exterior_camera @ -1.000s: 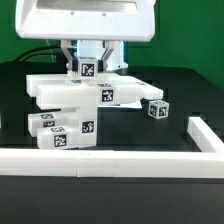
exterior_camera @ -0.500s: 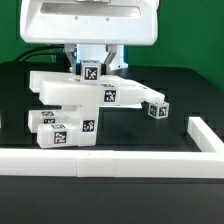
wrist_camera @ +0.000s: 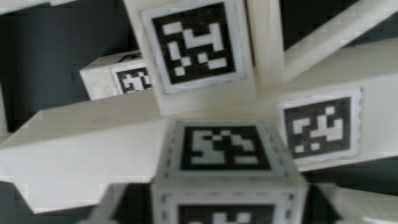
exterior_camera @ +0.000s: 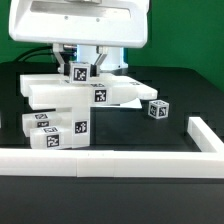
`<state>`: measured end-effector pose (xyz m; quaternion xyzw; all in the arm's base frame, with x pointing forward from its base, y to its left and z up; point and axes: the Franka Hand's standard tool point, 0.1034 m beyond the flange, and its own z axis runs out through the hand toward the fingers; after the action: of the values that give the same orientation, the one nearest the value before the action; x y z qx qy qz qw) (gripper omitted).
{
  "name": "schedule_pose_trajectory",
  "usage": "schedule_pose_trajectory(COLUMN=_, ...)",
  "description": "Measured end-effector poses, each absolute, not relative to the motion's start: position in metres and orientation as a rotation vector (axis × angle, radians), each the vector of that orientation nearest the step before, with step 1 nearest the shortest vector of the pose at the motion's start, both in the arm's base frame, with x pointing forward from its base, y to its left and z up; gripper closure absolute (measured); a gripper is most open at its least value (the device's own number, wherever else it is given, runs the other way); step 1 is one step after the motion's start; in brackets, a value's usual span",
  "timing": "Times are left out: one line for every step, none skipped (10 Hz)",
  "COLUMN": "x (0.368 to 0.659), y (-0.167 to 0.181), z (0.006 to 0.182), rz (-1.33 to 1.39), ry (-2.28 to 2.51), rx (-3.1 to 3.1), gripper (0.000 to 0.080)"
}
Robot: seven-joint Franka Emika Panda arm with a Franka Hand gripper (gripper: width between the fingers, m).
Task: Assemble chair
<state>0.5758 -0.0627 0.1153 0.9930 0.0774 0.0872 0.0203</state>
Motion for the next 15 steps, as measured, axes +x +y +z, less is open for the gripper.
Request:
schedule_pose_trajectory(x=0.576, y=-0.063, z=0.115, rz=0.27, ry=0.24, rx=3.08, gripper=0.0328)
schedule_pose_trajectory(x=0.576, y=-0.063, z=0.115, rz=0.27, ry=0.239, rx=3.08, gripper=0.0328)
schedule_pose_trajectory(x=0.576, y=-0.063, z=0.115, rz=0.27, ry=0.239, rx=3.08, gripper=0.0192)
schedule_pose_trajectory(x=0.576, y=-0.063, z=0.115, rz=0.27, ry=0.239, rx=3.08, gripper=0.0163)
schedule_pose_trajectory(x=0.575, y=-0.064, z=0.116, rz=0.268, ry=0.25, rx=3.08, gripper=0.0163)
schedule_pose_trajectory(x=0.575, y=-0.066, z=0.118, rz=0.268, ry=0.258, rx=3.08, gripper=0.0152)
schedule_pose_trajectory(x=0.572, y=-0.067, z=0.119, rz=0.24, ry=0.258, rx=3.095, gripper=0.0152)
schedule_pose_trajectory(x=0.57, y=-0.064, z=0.122, rz=0.196, ry=0.258, rx=3.12, gripper=0.015)
schedule_pose_trajectory(x=0.567, y=-0.062, z=0.124, rz=0.153, ry=0.239, rx=3.149, gripper=0.015)
schedule_pose_trajectory(x=0.562, y=-0.062, z=0.126, rz=0.106, ry=0.216, rx=3.179, gripper=0.015)
schedule_pose_trajectory(x=0.563, y=-0.063, z=0.125, rz=0.11, ry=0.219, rx=3.174, gripper=0.015)
schedule_pose_trajectory(x=0.563, y=-0.063, z=0.125, rz=0.108, ry=0.219, rx=3.174, gripper=0.015)
schedule_pose_trajectory(x=0.563, y=-0.063, z=0.125, rz=0.108, ry=0.219, rx=3.174, gripper=0.015)
schedule_pose_trajectory(x=0.565, y=-0.068, z=0.122, rz=0.137, ry=0.255, rx=3.15, gripper=0.015)
schedule_pose_trajectory(x=0.567, y=-0.072, z=0.121, rz=0.152, ry=0.316, rx=3.118, gripper=0.015)
